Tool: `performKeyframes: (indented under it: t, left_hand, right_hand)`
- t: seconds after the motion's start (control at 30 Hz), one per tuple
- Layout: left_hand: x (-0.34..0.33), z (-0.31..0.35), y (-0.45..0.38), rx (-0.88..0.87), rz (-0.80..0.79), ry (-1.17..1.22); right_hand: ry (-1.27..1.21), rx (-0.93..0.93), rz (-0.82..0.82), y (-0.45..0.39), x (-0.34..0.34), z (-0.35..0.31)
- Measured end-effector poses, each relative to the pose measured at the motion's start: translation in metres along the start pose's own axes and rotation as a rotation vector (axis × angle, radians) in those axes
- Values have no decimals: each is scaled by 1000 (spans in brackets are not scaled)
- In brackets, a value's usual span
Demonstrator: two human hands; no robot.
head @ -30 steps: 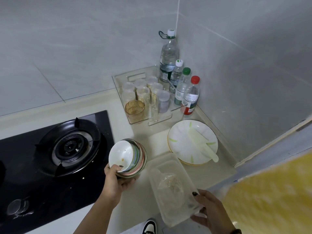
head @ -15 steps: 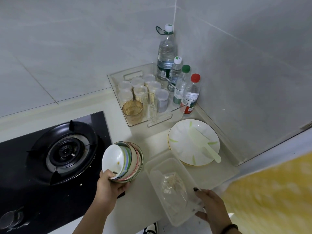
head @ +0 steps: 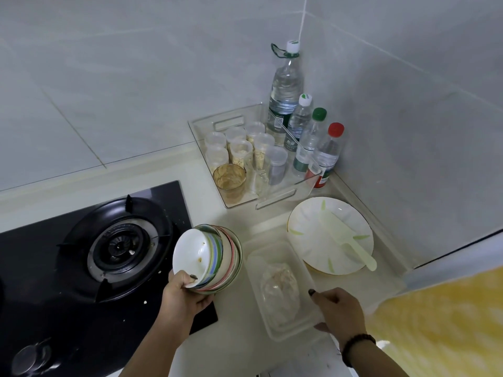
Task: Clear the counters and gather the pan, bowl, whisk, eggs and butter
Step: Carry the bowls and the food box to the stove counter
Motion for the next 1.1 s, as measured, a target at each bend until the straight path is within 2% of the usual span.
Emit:
performKeyframes:
  t: [0.47, 0.63, 0.83, 0.97, 1.03, 1.1]
  left_hand:
    - [-26, 15, 17, -26, -143, -39]
    - [-49, 12, 30, -48, -155, -41]
    - [-84, -4, 38, -67, -155, -17]
    - [-112, -17, 44, -46, -202, -3]
    - [-123, -24, 44, -22, -210, 5]
    - [-134, -32, 43, 16, -214, 1]
  right_hand:
    - [-167, 45, 9, -19, -22, -18]
    - [-114, 89, -31, -31, -16, -24]
    - [66, 78, -203, -39, 15, -38]
    - [212, 361, -5, -53, 66, -58]
    - [361, 497, 119, -63, 89, -67]
    - [539, 551, 205, -72, 103, -72]
Point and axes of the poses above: each hand's wrist, its own y-axis away from the middle knuckle, its own x-axis out of the back of the hand, z = x × y, the point moved 4 cm from there along -y, towards the middle knuckle, and after that the axes turned 10 degrees about y, right-handed, at the moved point
